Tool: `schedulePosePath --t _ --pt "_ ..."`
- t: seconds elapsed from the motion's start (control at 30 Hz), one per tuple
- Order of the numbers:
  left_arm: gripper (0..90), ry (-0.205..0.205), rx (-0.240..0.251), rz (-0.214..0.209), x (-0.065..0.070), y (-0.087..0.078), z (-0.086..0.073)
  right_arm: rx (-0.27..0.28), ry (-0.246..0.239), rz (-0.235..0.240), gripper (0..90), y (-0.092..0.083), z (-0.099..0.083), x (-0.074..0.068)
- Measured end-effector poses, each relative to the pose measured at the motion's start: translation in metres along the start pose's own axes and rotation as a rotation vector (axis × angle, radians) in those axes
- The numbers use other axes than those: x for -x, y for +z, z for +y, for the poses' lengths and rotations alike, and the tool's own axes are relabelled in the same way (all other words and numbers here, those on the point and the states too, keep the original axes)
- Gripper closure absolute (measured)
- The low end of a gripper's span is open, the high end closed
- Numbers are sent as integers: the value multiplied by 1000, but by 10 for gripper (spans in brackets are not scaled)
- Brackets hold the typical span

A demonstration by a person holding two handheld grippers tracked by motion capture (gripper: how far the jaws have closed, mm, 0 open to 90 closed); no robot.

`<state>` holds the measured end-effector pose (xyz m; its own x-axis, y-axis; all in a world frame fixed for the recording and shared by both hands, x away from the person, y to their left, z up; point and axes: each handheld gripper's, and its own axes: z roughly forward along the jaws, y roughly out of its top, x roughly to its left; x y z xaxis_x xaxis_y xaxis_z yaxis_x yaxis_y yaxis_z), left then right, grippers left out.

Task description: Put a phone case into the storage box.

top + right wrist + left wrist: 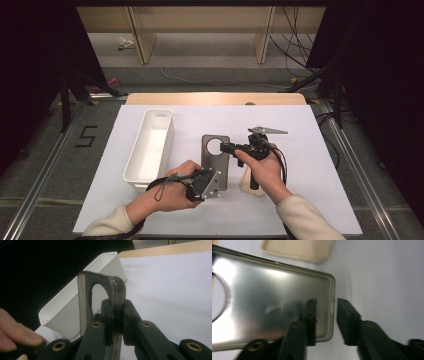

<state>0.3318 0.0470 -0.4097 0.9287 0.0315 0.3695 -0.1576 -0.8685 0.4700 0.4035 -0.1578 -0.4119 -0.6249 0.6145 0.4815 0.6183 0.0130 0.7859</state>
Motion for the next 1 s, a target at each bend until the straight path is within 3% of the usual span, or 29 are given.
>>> schedulePosePath --t 0.13,0.17,0.3,0.43,0.67,0.83,1.0 --pt "449 -193 165 30 -8 -13 -8 15 -24 -7 823 -1 0 1" --pt "410 -240 205 60 -11 -17 -12 23 -30 -12 822 -2 1 1" --pt "280 -294 253 151 -16 -23 -22 53 -51 -15 822 -5 1 2" --pt "189 -417 332 172 -19 -26 -30 71 -79 -22 821 -7 0 3" --pt "220 -569 400 222 -27 -29 -39 87 -109 -24 821 -14 -2 3" --pt "264 -678 448 217 -32 -30 -44 101 -120 -24 820 -17 -2 3" --pt "313 -728 462 232 -36 -31 -45 103 -129 -24 820 -18 -2 2"
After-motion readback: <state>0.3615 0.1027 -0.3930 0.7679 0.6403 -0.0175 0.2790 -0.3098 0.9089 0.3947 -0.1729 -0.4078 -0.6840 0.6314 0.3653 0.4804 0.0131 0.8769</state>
